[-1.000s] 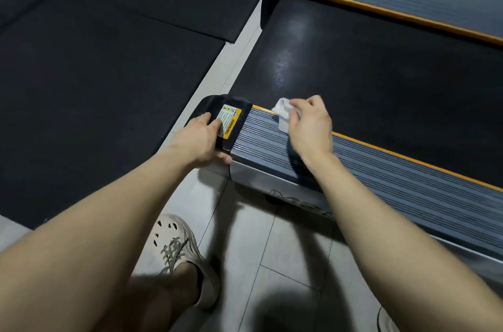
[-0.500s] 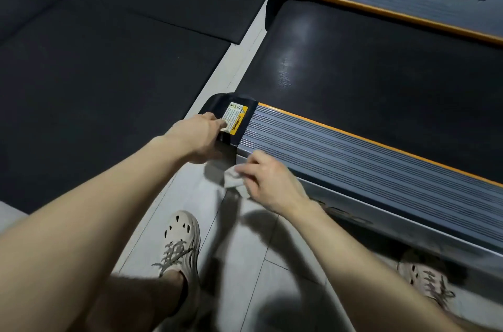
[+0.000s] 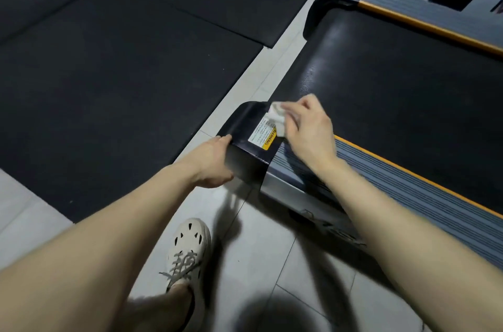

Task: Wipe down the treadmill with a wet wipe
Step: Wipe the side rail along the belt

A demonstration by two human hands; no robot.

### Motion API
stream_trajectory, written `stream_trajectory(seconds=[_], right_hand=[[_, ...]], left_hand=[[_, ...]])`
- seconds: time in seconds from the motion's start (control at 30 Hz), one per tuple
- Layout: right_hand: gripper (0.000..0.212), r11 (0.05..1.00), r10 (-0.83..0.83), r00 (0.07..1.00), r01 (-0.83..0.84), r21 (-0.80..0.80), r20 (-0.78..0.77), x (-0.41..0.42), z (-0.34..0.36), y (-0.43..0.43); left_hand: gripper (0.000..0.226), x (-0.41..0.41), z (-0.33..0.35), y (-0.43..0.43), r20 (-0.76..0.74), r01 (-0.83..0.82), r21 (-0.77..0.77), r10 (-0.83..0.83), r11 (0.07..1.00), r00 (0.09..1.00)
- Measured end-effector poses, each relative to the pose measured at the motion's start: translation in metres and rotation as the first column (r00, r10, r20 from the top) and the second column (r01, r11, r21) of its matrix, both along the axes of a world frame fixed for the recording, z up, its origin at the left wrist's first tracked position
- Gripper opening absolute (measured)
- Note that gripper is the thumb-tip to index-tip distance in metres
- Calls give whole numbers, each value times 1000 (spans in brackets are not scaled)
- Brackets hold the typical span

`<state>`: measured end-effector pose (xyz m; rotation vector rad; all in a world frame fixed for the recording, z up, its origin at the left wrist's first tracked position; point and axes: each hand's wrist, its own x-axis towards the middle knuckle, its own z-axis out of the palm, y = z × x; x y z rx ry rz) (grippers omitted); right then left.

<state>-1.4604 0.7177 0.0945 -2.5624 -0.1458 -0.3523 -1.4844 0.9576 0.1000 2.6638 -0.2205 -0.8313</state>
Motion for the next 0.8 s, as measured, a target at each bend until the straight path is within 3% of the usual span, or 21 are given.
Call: stream_trajectory(seconds=[0.07,0.13,0.2,0.27,0.4,0.47,0.53,0.57,0.6,0.67,0.7,0.73,0.8], right_hand=[[30,998,-55,994,51,-42,-98,31,-6,6],[30,980,163,978,-176,-97,-131,20,-17,20],[30,888,434,892,-447,-110,-124,-11,-18,24],[40,827,526,838,-543,-143,-143,-3,-16,17],[38,985,103,978,-126,-115,-181,51,-13,30],[37,944,280,942,-305,-127,-183,28,-18,49],[43,830,513,839,-539,-146,-184,0,-23,48],[45,818,529,828,-556,-145,-186,3,-23,39],[47,860,465,868,-489,-144,-175,17,-21,30],[42,975,151,972,-176,-136,-179,51,-15,14],[38,990,25,979,-52,-130,-201,58,-14,10],[35,992,-26,978,1,-124,-205,56,-16,12],[30,993,47,982,-66,-100,-182,21,-19,19]], left_hand=[[94,0,2,3,-23,-43,-18,42,999,999],[91,1,4,6,-37,-96,-58,94,994,995],[87,3,5,11,-31,-135,-76,133,988,991],[84,2,6,10,-33,-150,-75,148,986,988],[90,-2,12,4,-43,-119,-26,118,993,992],[84,1,12,4,-42,-89,-11,88,996,995],[71,4,11,5,-21,-50,8,50,999,998],[70,5,11,5,-12,-40,20,40,999,999],[75,5,10,4,-4,-32,32,32,999,999],[87,2,11,2,-8,-16,56,16,998,1000],[91,2,11,1,-13,-9,65,10,998,1000],[92,3,11,1,-13,-1,79,2,997,1000],[87,7,11,1,9,9,108,-10,994,1000]])
